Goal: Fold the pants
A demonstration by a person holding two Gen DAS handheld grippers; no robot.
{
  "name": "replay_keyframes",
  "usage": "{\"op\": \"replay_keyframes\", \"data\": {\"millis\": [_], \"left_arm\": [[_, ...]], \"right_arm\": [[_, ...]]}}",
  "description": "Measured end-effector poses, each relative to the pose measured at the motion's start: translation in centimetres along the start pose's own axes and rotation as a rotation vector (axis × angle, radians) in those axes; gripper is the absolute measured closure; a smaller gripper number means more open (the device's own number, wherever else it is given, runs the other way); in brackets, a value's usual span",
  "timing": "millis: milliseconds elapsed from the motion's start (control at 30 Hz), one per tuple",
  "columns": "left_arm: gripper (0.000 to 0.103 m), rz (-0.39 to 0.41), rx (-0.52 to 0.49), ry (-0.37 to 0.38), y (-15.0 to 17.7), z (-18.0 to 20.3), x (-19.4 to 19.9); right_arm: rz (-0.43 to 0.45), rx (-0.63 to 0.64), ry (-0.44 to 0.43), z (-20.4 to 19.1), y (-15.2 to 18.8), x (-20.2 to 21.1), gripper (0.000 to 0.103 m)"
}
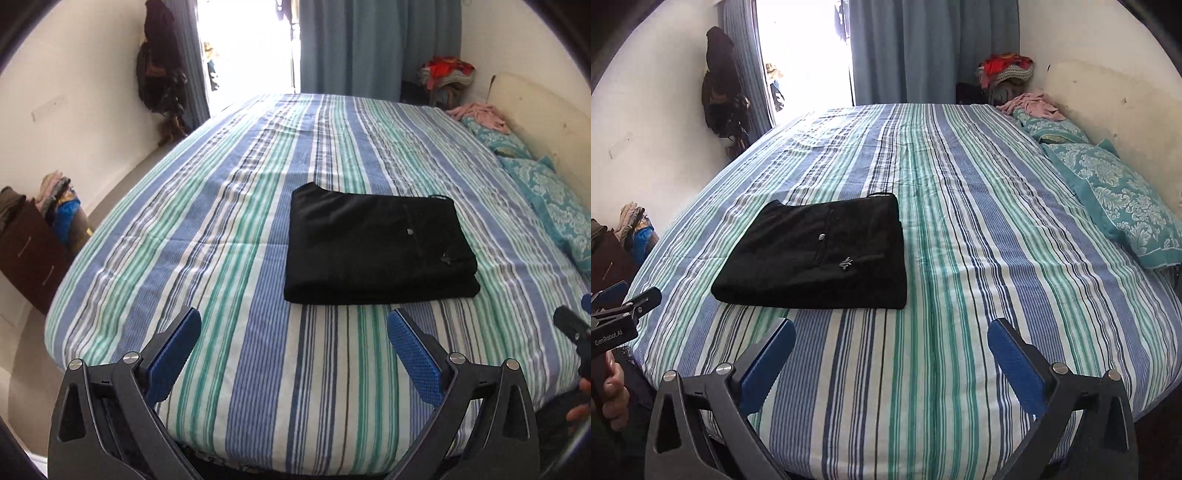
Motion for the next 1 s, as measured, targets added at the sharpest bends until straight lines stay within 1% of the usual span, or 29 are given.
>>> {"op": "replay_keyframes", "data": {"millis": [33, 100, 200, 333, 433, 533, 733, 1000], "left_arm": [[0.002, -0.004, 0.020, -0.004, 0.3, -0.2, 0.6], [0.002, -0.046, 0.037, 0.005, 1.1, -0.5, 1.4], [0.002, -0.089, 0.013, 0.013, 2.5, -0.5, 2.5], [0.002, -0.083, -0.033, -0.020, 3.6, -0.5, 4.3], [0.002, -0.058, -0.048, -0.032, 3.8, -0.7, 5.7], [0.002, -0.053, -0.062, -0.034, 3.9, -0.6, 6.5], [0.002, -0.068, -0.087, -0.011, 4.5, -0.1, 6.8], [0.002, -0.092, -0.105, -0.020, 4.8, 0.2, 6.5]], "right_arm": [[0.009, 0.007, 0.000, -0.8, 0.6, 0.9, 0.000], [0.019, 0.025, 0.006, -2.3, 1.8, 2.4, 0.000], [0.018, 0.039, 0.013, -3.7, 3.4, 3.9, 0.000], [0.015, 0.009, 0.008, -4.1, 4.6, 5.6, 0.000], [0.020, -0.001, -0.002, -4.3, 4.8, 7.0, 0.000], [0.013, 0.006, 0.000, -4.7, 4.8, 8.0, 0.000], [-0.027, -0.004, 0.000, -5.0, 5.3, 8.3, 0.000], [-0.018, 0.028, 0.024, -5.7, 5.1, 8.5, 0.000]]}}
Point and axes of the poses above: each gripper's, at about its wrist camera, not at the fingertips, and x roughly against the way its jaws point, z to its right, y to its underside, the point moved 5 cm from there along -x, roughly the way its jaws point, and after that the axes turned 2 degrees about z, right-handed, at the moved point
